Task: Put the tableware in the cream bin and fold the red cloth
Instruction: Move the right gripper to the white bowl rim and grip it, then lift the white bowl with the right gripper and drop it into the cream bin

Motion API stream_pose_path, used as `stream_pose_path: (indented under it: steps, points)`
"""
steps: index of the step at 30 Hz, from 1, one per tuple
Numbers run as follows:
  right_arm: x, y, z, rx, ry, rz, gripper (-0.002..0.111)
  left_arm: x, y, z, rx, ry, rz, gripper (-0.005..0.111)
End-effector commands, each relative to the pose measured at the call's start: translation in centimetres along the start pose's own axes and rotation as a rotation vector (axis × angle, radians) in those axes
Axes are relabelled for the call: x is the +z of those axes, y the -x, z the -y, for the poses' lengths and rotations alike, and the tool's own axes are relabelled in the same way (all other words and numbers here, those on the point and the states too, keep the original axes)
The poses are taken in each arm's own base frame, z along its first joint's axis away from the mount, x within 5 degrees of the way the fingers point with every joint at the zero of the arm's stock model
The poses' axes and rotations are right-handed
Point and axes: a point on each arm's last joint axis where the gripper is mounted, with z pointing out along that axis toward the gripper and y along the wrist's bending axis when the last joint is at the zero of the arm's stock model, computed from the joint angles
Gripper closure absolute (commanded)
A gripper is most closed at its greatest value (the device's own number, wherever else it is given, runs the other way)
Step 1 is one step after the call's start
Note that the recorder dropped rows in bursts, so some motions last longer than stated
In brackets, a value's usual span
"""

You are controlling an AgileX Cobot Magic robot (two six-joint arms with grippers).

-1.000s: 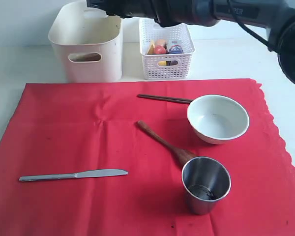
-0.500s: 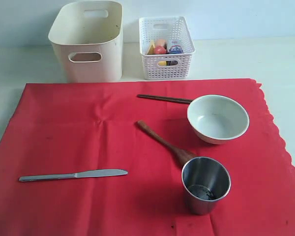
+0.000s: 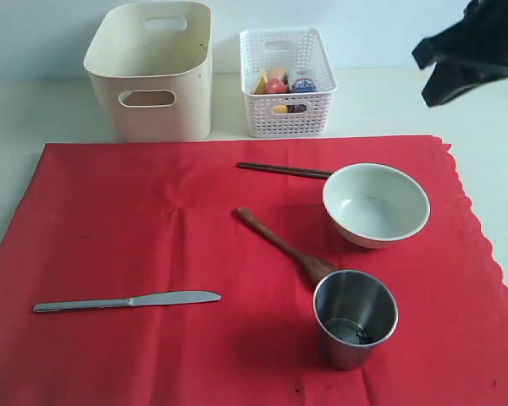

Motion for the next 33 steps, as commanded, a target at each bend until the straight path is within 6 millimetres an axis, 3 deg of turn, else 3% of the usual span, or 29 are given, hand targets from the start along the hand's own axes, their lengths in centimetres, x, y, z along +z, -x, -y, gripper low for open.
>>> stream_pose_path:
  steps: [1, 5, 8, 16, 19, 23, 27, 31, 33]
  points:
    - [2.9, -1.2, -0.2, 0.012, -0.061, -0.087, 0.072, 0.0, 0.1, 0.0, -0.007, 0.000, 0.010, 0.105]
    - [5.9, -2.1, -0.2, -0.003, -0.045, -0.146, 0.048, 0.0, 0.1, 0.0, -0.007, 0.000, 0.010, 0.105]
    - [7.8, -2.5, 0.3, 0.000, -0.041, -0.186, 0.042, 0.0, 0.1, 0.0, -0.007, 0.000, 0.010, 0.105]
    - [12.3, -3.1, 1.3, 0.009, -0.027, -0.234, 0.042, 0.0, 0.1, 0.0, -0.007, 0.000, 0.010, 0.105]
    - [13.0, -3.2, 1.5, -0.009, -0.027, -0.233, 0.052, 0.0, 0.1, 0.0, -0.007, 0.000, 0.010, 0.105]
    - [12.8, -3.1, 1.5, -0.010, -0.031, -0.223, 0.078, 0.0, 0.1, 0.0, -0.007, 0.000, 0.010, 0.105]
    - [11.4, -2.6, 1.2, -0.010, -0.040, -0.185, 0.107, 0.0, 0.1, 0.0, -0.007, 0.000, 0.010, 0.105]
    - [8.6, -1.5, 0.3, -0.004, -0.018, -0.128, 0.108, 0.0, 0.1, 0.0, -0.007, 0.000, 0.010, 0.105]
    - [6.2, -0.3, -0.3, -0.019, -0.002, -0.102, 0.108, 0.0, 0.1, 0.0, -0.007, 0.000, 0.010, 0.105]
